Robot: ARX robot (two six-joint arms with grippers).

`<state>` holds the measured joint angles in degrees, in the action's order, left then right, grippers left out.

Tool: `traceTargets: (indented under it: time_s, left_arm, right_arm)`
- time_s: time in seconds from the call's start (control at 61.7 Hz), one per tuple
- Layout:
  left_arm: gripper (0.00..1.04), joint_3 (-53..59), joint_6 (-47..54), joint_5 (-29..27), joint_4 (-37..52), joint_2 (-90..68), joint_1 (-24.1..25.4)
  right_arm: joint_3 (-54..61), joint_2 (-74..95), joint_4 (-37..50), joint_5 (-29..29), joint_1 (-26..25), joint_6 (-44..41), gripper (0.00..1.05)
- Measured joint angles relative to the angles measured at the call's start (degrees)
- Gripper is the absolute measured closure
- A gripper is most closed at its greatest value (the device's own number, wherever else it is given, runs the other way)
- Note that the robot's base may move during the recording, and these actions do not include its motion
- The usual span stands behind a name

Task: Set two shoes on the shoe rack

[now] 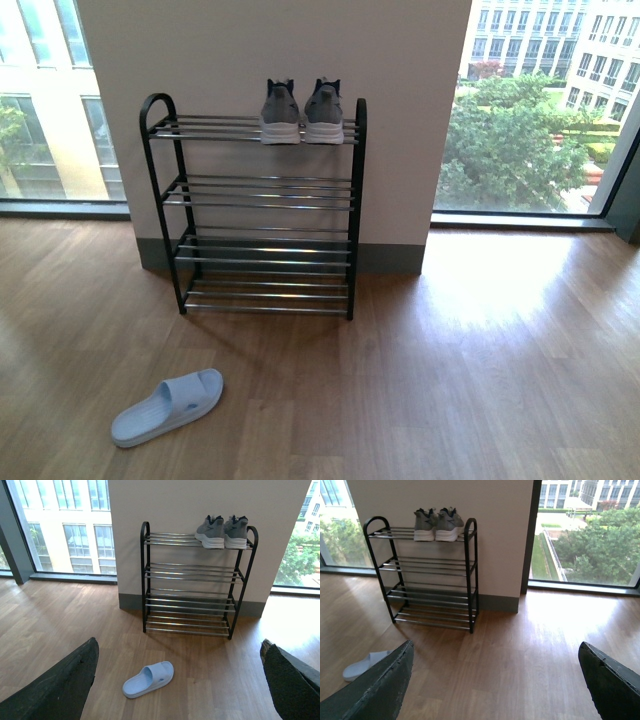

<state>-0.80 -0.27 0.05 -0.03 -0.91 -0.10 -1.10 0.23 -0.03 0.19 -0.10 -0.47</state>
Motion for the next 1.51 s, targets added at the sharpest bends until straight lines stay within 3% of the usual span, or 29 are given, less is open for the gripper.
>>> traceTargets:
  time_s: [1.507]
  left_arm:
    - [0.09,0.02,0.02,-0.13,0.0,0.0,0.0]
  right_arm:
    - [0.0,-0.02,0.0,-0.22,0.0,0.09,0.09]
